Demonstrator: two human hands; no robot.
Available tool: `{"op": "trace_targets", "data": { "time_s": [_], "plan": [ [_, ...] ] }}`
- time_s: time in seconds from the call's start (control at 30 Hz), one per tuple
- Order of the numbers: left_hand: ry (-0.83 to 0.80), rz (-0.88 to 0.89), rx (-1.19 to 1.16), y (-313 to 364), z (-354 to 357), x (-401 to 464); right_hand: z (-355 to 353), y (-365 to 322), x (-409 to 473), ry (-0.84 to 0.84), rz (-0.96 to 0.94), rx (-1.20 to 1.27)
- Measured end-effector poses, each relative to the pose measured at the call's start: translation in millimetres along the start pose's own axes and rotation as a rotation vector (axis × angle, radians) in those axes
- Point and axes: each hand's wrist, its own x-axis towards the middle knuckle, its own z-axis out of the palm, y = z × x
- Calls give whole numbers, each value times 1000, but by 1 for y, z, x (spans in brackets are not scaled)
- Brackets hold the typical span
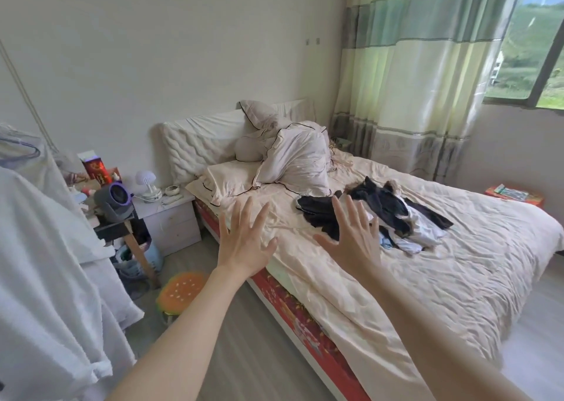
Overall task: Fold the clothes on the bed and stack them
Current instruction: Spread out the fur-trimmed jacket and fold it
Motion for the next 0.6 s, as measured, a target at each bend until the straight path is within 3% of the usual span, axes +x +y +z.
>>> {"op": "trace_targets", "data": {
  "time_s": [0.33,0.6],
  "plan": [
    [-51,65,-63,-61,101,197,101,20,182,-44,60,-63],
    [-255,94,-82,-80,193,289,185,59,267,-111,154,-73]
  ]
}}
